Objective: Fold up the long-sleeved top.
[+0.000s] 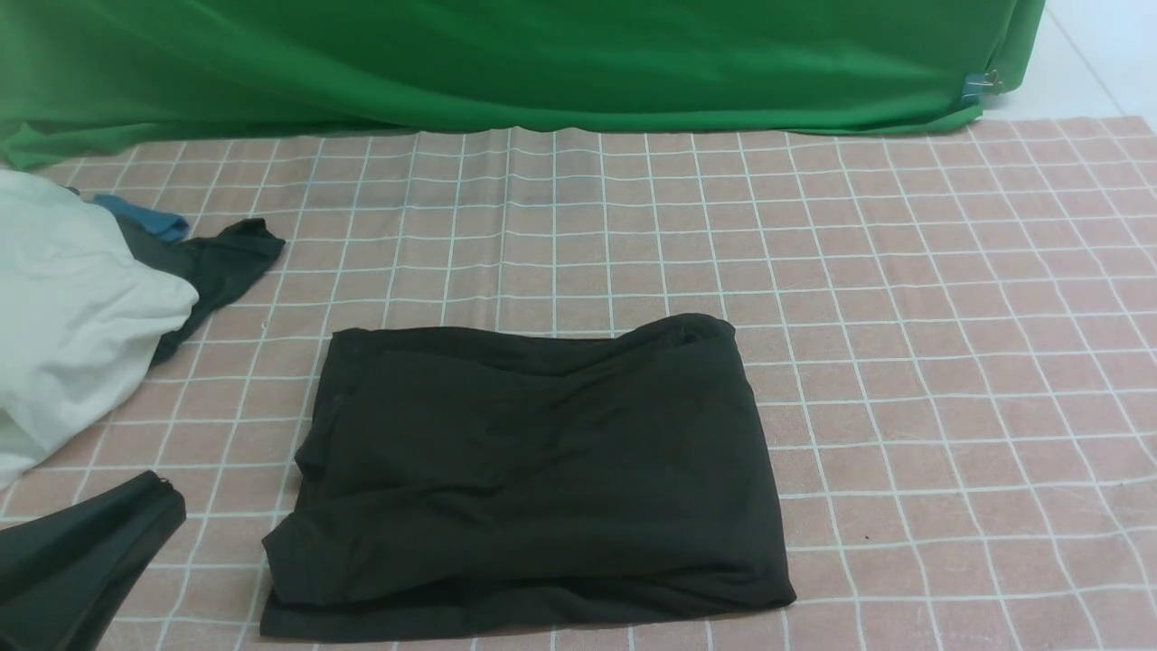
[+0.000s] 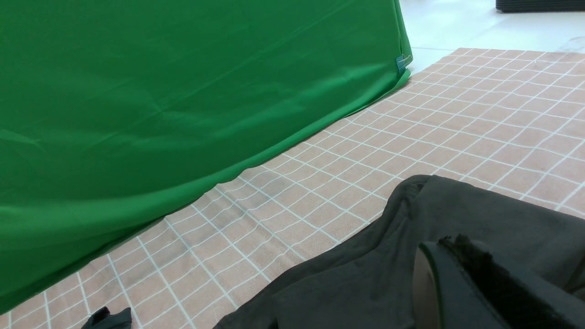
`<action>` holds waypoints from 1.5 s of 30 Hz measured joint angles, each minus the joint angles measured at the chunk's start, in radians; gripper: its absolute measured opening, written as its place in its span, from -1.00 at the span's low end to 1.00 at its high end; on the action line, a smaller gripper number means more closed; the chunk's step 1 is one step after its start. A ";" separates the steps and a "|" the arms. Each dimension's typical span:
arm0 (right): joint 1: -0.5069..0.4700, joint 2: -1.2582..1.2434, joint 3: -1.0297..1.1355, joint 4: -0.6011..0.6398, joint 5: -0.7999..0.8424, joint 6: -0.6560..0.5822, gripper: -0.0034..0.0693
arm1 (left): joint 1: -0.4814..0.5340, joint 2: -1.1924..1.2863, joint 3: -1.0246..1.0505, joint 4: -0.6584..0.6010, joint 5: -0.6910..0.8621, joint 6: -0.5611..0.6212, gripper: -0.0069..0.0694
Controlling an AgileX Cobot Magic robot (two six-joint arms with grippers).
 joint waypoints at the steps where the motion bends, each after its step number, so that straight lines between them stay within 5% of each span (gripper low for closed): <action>1: 0.000 0.000 0.000 0.000 0.000 0.000 -0.78 | 0.000 0.000 0.000 0.000 0.000 0.000 -0.77; 12: 0.000 0.000 0.000 0.000 0.000 0.003 -0.69 | 0.010 -0.005 0.027 0.024 -0.030 0.000 -0.77; 24: 0.000 -0.003 0.000 0.000 -0.001 0.003 -0.59 | 0.463 -0.137 0.260 -0.098 -0.211 -0.085 -0.77; 30: 0.000 -0.004 0.000 0.000 -0.003 0.003 -0.54 | 0.457 -0.139 0.290 -0.067 -0.087 -0.140 -0.77; 45: 0.000 -0.004 0.000 0.000 -0.003 0.003 -0.47 | 0.453 -0.139 0.290 -0.055 -0.082 -0.140 -0.77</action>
